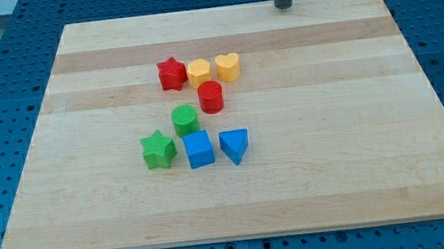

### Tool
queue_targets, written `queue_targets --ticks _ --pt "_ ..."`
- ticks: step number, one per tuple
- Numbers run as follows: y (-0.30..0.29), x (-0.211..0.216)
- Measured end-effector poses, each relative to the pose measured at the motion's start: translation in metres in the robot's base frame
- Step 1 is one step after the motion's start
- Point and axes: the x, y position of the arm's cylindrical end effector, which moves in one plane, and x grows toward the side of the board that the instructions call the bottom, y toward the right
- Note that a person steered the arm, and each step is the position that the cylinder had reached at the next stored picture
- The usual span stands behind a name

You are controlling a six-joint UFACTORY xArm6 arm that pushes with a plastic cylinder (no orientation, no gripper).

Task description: Move the red star closer to the green star

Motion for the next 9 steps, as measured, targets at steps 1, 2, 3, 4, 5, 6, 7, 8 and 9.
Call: queue_targets --ticks 1,2,3,4,5,6,7,8,9 --pt "0.0 0.0" --pt "0.0 0.003" --pt "0.008 0.027" --pt "0.006 0.079" --pt "-0.037 0.046" --pt "-0.074 0.014" --pt "-0.104 0.068" --pt "-0.106 0.11" --pt "-0.106 0.11"
